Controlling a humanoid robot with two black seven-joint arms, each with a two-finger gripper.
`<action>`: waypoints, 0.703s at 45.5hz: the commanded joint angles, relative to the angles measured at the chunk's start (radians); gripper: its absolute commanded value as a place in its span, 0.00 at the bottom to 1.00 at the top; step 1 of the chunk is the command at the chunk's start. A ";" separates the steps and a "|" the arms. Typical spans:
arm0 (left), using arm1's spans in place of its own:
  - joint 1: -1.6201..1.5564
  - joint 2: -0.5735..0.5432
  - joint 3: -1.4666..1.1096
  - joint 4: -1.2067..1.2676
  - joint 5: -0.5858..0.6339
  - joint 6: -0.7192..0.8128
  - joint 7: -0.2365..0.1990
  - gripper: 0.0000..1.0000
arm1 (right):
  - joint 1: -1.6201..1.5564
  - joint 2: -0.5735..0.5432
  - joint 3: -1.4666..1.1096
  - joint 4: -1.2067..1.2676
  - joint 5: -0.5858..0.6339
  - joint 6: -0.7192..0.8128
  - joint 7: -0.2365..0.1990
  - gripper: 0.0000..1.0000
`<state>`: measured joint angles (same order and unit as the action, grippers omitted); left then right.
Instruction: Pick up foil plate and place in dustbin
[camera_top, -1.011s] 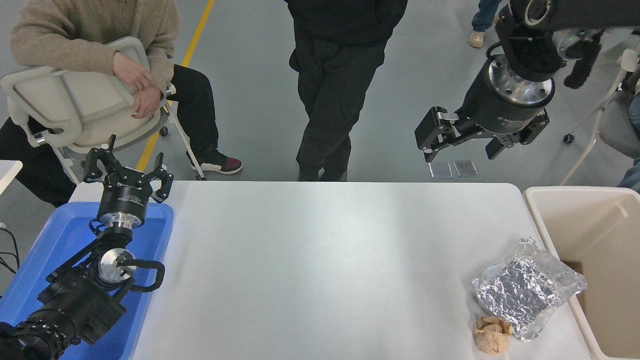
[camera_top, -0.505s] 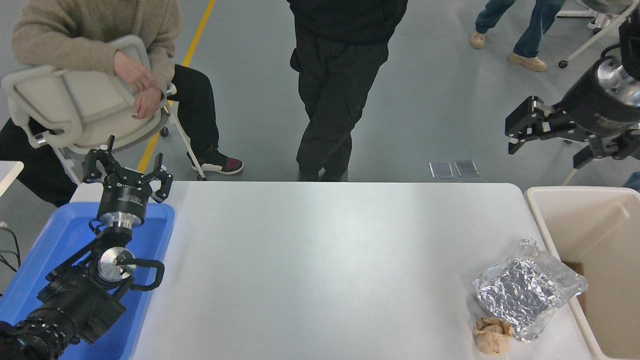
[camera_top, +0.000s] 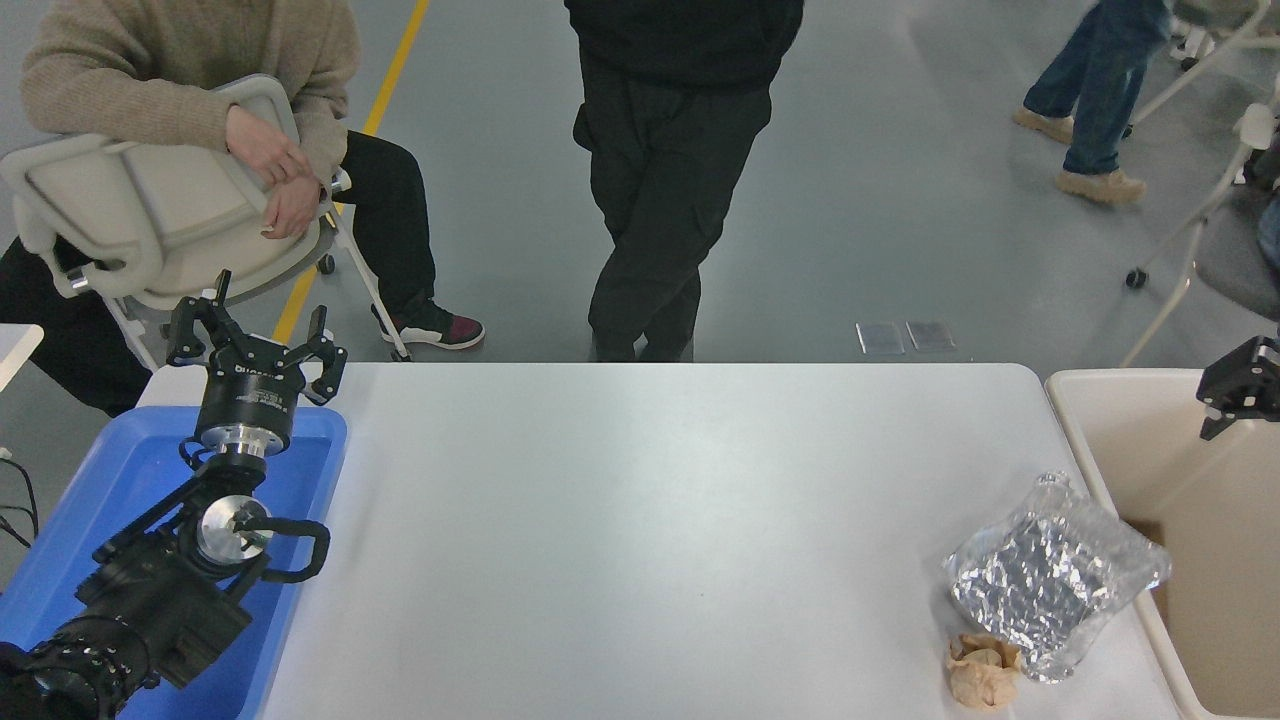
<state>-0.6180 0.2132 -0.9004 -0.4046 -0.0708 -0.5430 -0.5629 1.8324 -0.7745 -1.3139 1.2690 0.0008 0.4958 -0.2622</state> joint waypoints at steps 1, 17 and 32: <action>0.000 0.000 0.000 0.000 0.000 0.000 0.000 0.99 | -0.262 -0.043 0.179 -0.025 -0.007 -0.195 0.000 1.00; 0.000 0.000 -0.002 0.001 0.000 0.000 0.000 0.99 | -0.487 0.021 0.346 -0.122 0.010 -0.236 0.001 1.00; 0.000 0.000 -0.002 0.000 0.000 0.000 0.000 0.99 | -0.616 0.098 0.456 -0.234 0.013 -0.272 0.001 1.00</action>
<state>-0.6182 0.2132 -0.9018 -0.4046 -0.0705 -0.5430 -0.5629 1.3078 -0.7270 -0.9334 1.1093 0.0100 0.2499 -0.2609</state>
